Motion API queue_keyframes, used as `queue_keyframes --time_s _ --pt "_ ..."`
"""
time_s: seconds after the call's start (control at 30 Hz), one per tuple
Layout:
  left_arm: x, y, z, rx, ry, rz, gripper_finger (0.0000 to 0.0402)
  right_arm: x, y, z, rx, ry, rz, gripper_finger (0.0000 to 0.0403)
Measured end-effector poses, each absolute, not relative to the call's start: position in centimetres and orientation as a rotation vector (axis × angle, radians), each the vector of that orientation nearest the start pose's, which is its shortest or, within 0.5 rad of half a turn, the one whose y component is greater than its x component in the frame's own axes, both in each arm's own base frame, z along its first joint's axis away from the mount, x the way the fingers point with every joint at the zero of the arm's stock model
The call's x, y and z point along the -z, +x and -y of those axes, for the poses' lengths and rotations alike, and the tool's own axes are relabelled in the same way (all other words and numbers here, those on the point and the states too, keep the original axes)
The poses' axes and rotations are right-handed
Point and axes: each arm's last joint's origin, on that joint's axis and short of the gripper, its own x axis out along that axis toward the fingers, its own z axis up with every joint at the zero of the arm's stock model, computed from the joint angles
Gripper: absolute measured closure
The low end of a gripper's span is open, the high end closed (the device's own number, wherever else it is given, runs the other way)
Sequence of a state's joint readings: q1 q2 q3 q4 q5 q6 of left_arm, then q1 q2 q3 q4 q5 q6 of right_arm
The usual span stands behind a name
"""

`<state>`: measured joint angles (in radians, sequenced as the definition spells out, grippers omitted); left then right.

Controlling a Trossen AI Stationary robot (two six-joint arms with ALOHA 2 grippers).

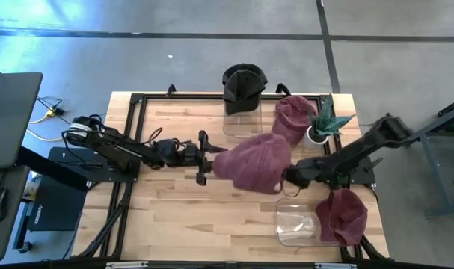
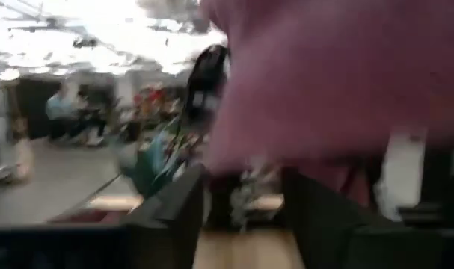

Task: Pick & Place hat
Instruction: Put the left red cap into the bottom transparent bin

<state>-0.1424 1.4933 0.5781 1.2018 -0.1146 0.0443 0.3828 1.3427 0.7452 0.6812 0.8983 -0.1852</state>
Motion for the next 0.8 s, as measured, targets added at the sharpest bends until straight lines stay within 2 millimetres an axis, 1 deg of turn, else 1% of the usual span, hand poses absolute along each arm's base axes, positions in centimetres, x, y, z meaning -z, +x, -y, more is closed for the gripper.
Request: queue_keyframes --time_s 0.07,0.13,0.23,0.33,0.43,0.57,0.63,0.67,0.73,0.8 --pt "-23.1 28.7 3.8 -0.001 0.038 0.231 0.0188 -28.9 25.7 -7.7 0.565 -0.079 -0.006 0.0396" --pt "-23.0 28.7 3.8 -0.028 0.063 0.206 0.0150 -29.3 24.6 -7.2 0.597 -0.022 -0.028 0.0395" --pt "-23.7 28.9 4.3 -0.132 0.115 0.210 0.0122 -29.2 23.3 -6.7 0.614 0.017 -0.090 0.0396" --pt "-24.8 29.1 6.0 -0.291 0.241 0.169 0.0119 -29.0 23.0 -6.2 0.594 0.046 -0.123 0.0397" --pt "-26.1 29.6 7.7 -0.479 0.351 0.063 0.0126 -28.9 23.3 -5.8 0.552 0.078 -0.131 0.0396" --pt "-27.5 31.0 9.1 -0.591 0.394 -0.032 0.0131 -28.3 24.0 -5.2 0.507 0.100 -0.163 0.0396" --pt "-28.5 31.5 9.4 -0.644 0.384 -0.046 0.0131 -27.9 24.4 -4.9 0.490 0.113 -0.179 0.0397" --pt "-28.7 31.7 9.5 -0.666 0.381 -0.060 0.0131 -27.7 24.6 -4.7 0.482 0.121 -0.187 0.0396" --pt "-28.5 32.3 9.5 -0.710 0.379 -0.105 0.0135 -27.4 24.9 -4.5 0.466 0.136 -0.202 0.0395" --pt "-28.1 32.7 9.5 -0.738 0.390 -0.153 0.0149 -27.2 25.2 -4.2 0.460 0.151 -0.212 0.0395"
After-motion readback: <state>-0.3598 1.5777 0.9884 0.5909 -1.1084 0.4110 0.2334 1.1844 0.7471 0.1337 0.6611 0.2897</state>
